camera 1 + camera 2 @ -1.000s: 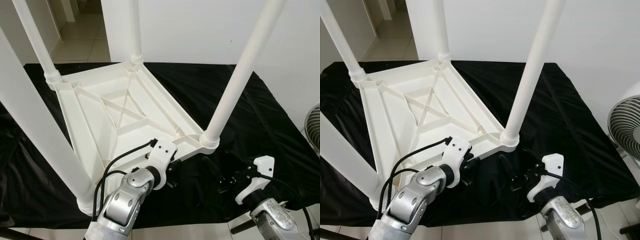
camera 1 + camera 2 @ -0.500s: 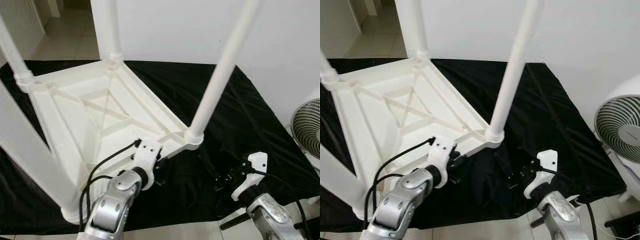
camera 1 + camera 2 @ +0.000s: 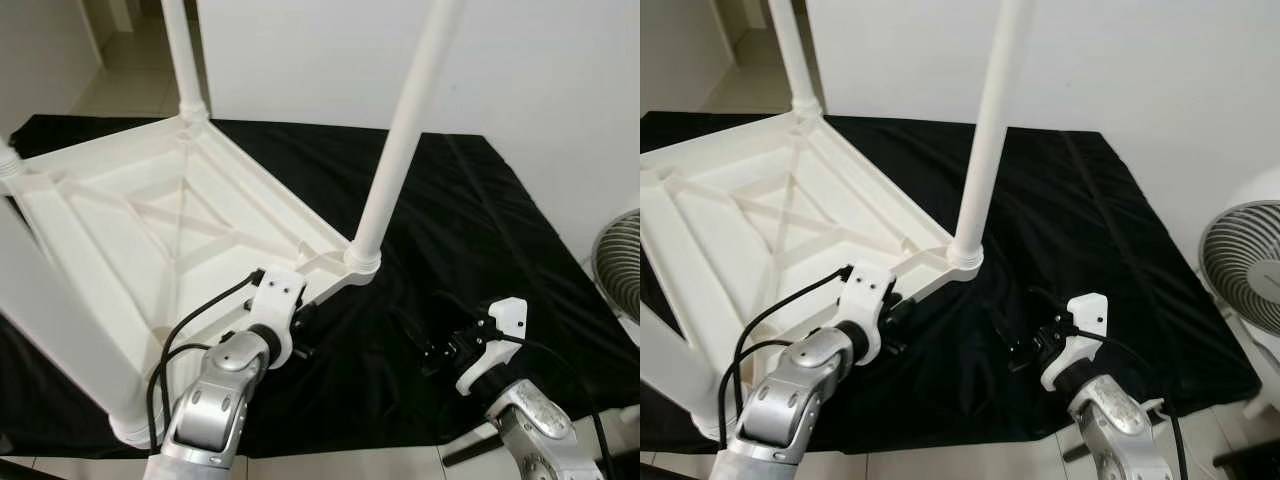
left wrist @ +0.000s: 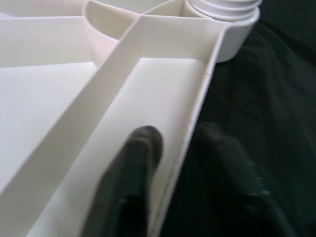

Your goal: Building children table

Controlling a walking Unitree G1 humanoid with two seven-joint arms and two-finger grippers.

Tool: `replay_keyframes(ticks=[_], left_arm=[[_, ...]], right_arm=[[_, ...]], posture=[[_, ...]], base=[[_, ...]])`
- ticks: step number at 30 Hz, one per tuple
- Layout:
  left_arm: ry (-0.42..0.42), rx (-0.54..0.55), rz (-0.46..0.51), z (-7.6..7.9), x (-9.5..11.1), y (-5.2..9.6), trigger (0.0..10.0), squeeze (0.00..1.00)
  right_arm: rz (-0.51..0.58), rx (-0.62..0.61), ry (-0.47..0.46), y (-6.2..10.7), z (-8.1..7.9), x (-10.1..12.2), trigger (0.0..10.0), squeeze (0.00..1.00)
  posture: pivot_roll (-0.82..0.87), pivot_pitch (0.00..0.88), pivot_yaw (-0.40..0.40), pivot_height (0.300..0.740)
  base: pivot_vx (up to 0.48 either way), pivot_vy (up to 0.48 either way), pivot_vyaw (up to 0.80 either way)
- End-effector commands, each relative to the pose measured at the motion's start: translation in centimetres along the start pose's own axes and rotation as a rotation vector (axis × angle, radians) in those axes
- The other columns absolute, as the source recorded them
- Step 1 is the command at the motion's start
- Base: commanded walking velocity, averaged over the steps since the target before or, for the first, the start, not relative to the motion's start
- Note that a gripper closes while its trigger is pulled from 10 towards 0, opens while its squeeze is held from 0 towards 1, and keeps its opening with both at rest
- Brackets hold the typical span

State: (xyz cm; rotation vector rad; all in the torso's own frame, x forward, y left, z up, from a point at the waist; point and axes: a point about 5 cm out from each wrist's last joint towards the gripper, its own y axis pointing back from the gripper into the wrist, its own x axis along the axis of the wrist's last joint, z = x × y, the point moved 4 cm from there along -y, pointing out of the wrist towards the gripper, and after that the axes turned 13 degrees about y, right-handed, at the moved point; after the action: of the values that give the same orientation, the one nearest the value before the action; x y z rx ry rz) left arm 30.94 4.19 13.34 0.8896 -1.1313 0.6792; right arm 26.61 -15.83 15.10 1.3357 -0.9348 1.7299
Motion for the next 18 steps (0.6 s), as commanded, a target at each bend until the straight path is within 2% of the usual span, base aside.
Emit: replay_keyframes(ticks=[1,3,6,7,9,18], left_arm=[[-0.004,0.071,0.026,-0.1,0.2,-0.3,10.0,1.0],[-0.002,-0.01,0.055,1.2,0.9,-0.3,10.0,1.0],[-0.016,-0.06,0.091,2.1,1.7,-0.2,10.0,1.0],[-0.015,-0.115,0.126,3.0,2.3,0.3,10.0,0.0],[-0.035,-0.205,0.169,4.2,3.0,1.0,10.0,0.0],[-0.08,-0.29,0.144,4.5,1.8,2.3,10.0,0.0]], right_arm=[[-0.017,-0.017,0.004,0.3,0.3,-0.4,10.0,0.0],[-0.017,-0.031,0.004,0.4,0.4,-0.3,10.0,0.0],[-0.016,-0.041,0.004,0.5,0.4,-0.3,10.0,0.0],[-0.014,-0.046,0.003,0.5,0.4,-0.3,10.0,0.0],[-0.013,-0.052,0.001,0.4,0.3,-0.3,10.0,0.0],[-0.001,-0.036,-0.004,-0.3,0.1,-0.3,10.0,0.0]], posture=[[-0.03,0.116,-0.062,0.74],[-0.04,0.119,-0.052,0.74],[-0.04,0.121,-0.047,0.74],[-0.04,0.121,-0.045,0.74],[-0.04,0.121,-0.045,0.74],[-0.02,0.126,-0.05,0.74]], base=[[0.0,0.0,0.0],[0.0,0.0,0.0],[0.0,0.0,0.0],[0.0,0.0,0.0],[0.0,0.0,0.0],[0.0,0.0,0.0]])
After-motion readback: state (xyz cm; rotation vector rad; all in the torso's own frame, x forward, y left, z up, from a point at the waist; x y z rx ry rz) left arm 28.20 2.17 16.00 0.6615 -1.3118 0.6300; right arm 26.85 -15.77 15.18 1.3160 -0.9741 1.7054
